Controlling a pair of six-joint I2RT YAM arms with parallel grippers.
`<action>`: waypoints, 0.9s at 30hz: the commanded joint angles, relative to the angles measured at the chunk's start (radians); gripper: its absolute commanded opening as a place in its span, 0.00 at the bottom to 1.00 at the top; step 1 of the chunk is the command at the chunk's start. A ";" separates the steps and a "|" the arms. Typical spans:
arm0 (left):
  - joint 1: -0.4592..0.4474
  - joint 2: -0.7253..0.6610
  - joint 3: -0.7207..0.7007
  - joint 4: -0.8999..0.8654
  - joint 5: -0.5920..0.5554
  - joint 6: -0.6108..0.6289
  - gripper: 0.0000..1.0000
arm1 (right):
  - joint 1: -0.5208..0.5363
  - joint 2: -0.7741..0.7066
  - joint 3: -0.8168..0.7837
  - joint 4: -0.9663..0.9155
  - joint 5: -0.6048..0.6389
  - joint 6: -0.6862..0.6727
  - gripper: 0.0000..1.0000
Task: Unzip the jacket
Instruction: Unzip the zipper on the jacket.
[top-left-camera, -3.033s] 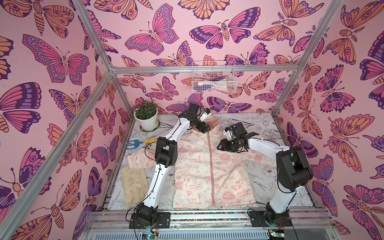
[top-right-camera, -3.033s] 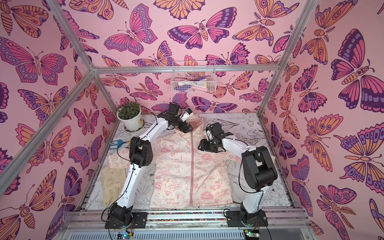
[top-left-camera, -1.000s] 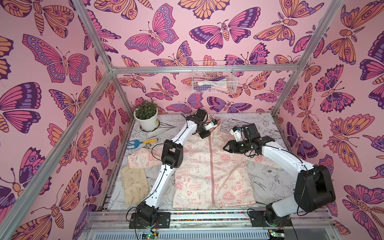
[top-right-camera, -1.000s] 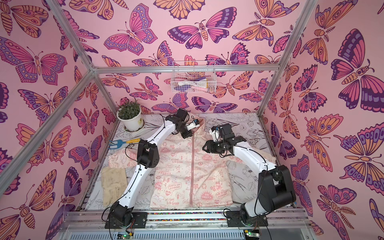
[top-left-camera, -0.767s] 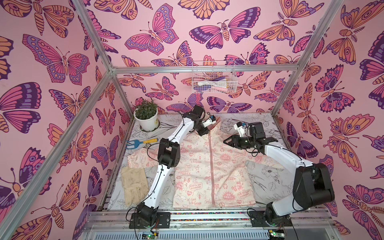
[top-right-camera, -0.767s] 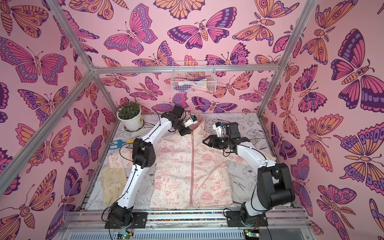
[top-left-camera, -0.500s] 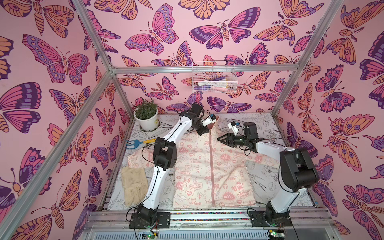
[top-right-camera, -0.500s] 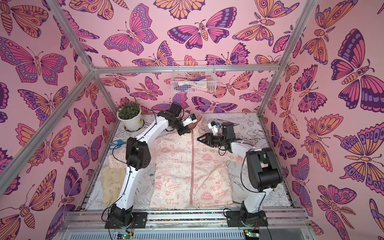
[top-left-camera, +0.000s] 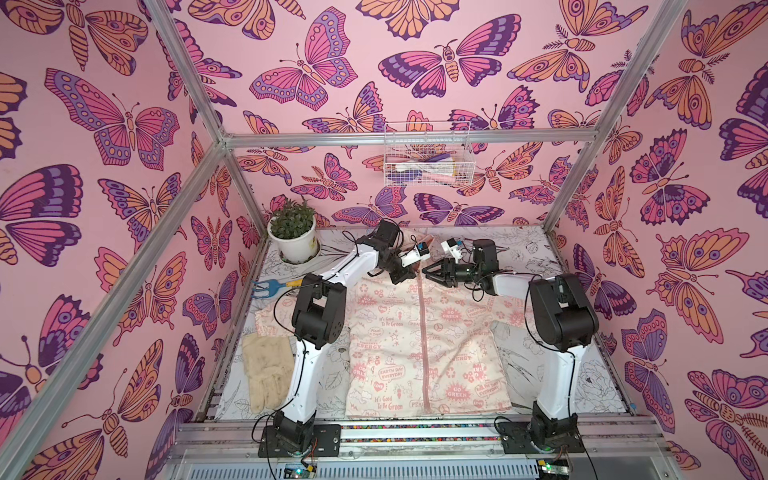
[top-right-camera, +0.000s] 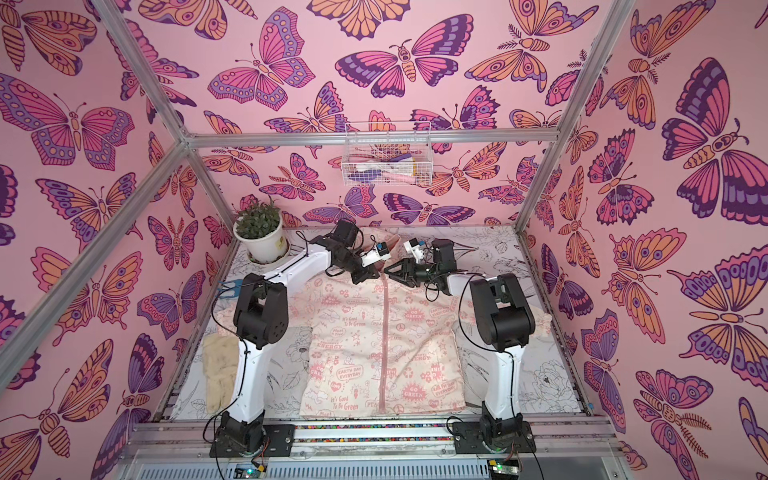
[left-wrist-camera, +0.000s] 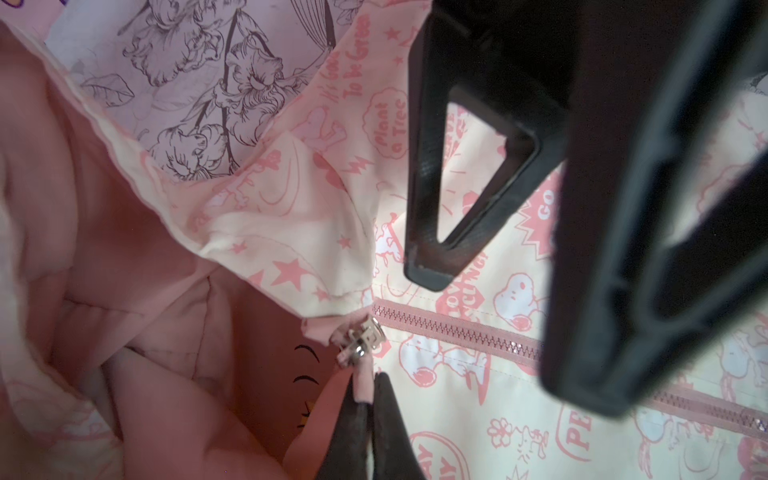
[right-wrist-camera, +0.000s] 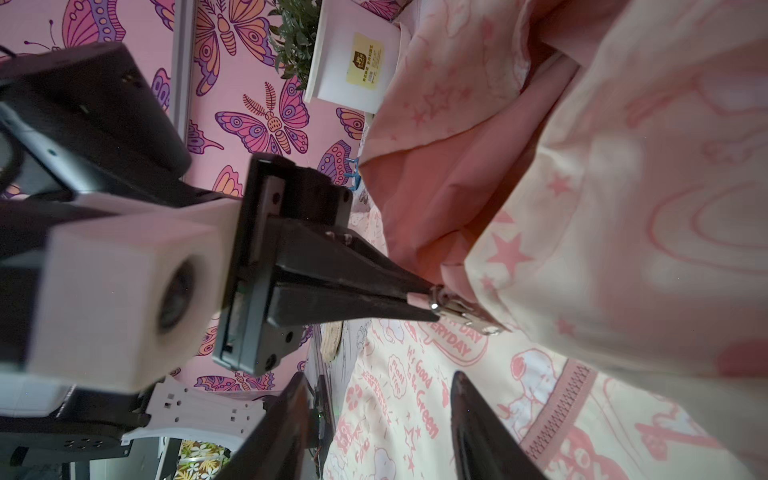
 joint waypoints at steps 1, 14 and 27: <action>0.001 -0.047 -0.033 0.068 0.037 0.026 0.00 | 0.005 0.043 0.015 0.038 -0.043 0.020 0.55; 0.001 -0.065 -0.078 0.099 0.051 0.028 0.00 | 0.018 0.158 0.103 0.059 -0.091 0.067 0.57; 0.002 -0.081 -0.112 0.106 0.049 0.041 0.00 | 0.012 0.271 0.218 0.043 -0.100 0.069 0.54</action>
